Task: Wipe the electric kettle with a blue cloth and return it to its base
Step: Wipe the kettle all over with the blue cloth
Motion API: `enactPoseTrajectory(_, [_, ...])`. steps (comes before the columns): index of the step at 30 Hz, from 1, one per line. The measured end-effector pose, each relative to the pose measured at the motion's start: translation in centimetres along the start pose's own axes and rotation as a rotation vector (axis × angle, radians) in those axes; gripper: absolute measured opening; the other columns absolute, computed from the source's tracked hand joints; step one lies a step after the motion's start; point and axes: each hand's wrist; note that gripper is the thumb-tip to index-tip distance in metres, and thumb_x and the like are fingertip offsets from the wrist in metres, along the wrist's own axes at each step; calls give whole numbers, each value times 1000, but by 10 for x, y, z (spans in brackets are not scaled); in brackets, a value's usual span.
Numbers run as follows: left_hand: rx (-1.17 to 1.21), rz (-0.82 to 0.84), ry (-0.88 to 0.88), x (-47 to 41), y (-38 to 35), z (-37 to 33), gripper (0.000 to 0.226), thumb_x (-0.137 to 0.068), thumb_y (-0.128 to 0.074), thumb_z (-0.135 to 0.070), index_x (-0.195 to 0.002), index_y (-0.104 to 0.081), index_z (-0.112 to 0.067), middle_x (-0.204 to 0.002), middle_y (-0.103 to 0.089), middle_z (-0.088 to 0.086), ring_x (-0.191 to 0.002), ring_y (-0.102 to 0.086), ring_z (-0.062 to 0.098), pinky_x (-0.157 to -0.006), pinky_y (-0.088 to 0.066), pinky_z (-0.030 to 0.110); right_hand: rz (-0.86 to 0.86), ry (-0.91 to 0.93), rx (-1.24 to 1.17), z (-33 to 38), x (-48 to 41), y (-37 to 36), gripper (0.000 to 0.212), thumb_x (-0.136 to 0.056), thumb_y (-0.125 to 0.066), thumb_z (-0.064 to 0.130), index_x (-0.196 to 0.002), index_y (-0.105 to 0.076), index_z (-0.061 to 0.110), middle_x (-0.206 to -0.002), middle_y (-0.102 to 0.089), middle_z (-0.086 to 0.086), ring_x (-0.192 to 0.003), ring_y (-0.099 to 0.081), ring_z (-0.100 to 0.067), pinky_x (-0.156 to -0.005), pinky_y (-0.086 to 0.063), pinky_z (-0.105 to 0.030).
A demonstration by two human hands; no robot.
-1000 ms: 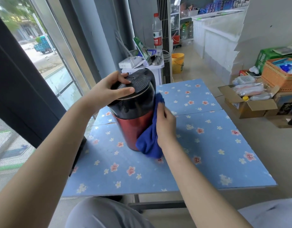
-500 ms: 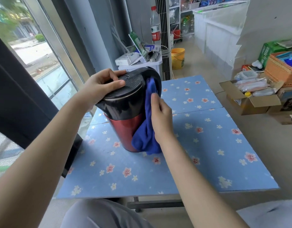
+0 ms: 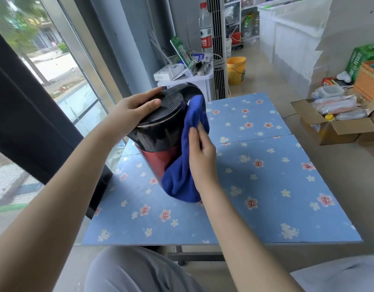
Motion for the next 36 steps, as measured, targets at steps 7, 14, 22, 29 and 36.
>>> enactPoseTrajectory(7, [-253,-249,39,24,-11,-3,46,-87,-49,-68,-128,-60,-50,-142,-54,-25,-137,-45,13,-118,-28,38,-96,-14,83,-6,5,-4,36,-100,-45,28,-131,-58,15,-134,-60,0,-126,-51,-11,-101,-36,-19])
enactPoseTrajectory(14, [-322,-168,6,32,5,-9,44,-86,-47,-71,-124,-60,-54,-141,-55,-21,-132,-44,10,-118,-23,39,-2,15,133,-17,28,8,39,-101,-43,32,-138,-51,22,-138,-52,12,-130,-45,-4,-105,-32,-12])
enactPoseTrajectory(22, [-752,-145,24,40,10,-23,58,-92,-34,-73,-135,-57,-41,-111,-49,3,-108,-54,33,-88,-42,36,30,38,56,26,16,9,35,-101,-45,32,-128,-60,15,-132,-59,8,-125,-49,-4,-107,-36,-20])
enactPoseTrajectory(29, [-890,-417,116,42,-29,-36,63,-96,-30,-62,-119,-70,-20,-117,-54,15,-109,-52,43,-84,-40,40,-66,-161,166,-29,52,24,39,-98,-40,44,-122,-60,21,-125,-61,1,-118,-54,-16,-109,-38,-42])
enactPoseTrajectory(36, [-549,-78,-173,44,10,-13,71,-82,-52,-75,-130,-64,-24,-121,-50,2,-123,-39,24,-100,-30,31,-113,77,-17,35,31,23,44,-103,-34,40,-146,-32,40,-135,-36,33,-120,-35,19,-97,-28,-4])
Point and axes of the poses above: each hand's wrist, its own x-axis away from the middle knuckle, its own y-axis out of the back of the hand, z = x × y
